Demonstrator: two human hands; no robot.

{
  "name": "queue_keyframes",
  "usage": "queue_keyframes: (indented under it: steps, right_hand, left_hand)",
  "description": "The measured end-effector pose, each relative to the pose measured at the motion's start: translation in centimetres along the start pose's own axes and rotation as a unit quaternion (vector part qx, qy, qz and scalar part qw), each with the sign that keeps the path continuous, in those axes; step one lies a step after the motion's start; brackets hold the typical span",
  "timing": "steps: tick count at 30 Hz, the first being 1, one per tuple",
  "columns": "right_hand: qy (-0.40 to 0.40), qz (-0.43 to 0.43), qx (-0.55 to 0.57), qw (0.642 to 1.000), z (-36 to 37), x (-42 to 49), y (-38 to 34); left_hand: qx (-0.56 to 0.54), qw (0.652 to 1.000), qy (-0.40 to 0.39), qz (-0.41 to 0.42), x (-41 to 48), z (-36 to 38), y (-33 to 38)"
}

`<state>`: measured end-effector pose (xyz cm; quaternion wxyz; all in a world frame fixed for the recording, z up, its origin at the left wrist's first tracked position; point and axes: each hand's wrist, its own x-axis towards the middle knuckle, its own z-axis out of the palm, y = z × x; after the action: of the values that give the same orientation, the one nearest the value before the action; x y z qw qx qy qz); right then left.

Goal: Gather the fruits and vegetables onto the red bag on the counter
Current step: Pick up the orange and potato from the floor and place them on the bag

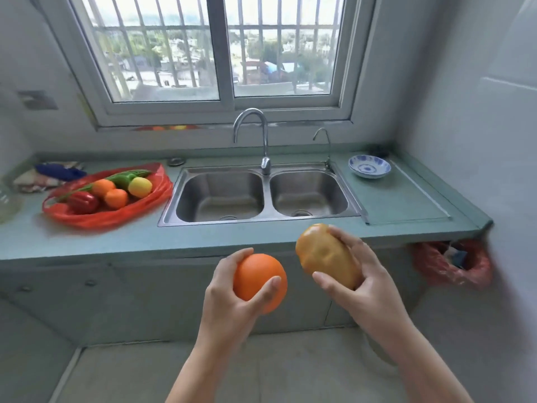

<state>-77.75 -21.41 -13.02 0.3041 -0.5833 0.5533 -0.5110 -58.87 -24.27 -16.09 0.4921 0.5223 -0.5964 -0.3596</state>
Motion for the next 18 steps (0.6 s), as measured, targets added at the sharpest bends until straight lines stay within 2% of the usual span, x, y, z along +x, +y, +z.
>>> queue_keyframes:
  steps: [8, 18]
  right_hand:
    - [-0.103, -0.008, 0.014, 0.995, 13.1, 4.5, -0.3]
    - [-0.203, -0.008, 0.001, 0.979, 24.1, 11.4, 1.2]
  left_hand:
    - [0.001, 0.996, 0.077, -0.050, 3.1, -10.0, -5.1]
    - [0.020, 0.979, 0.169, -0.115, 6.9, -17.1, -11.9]
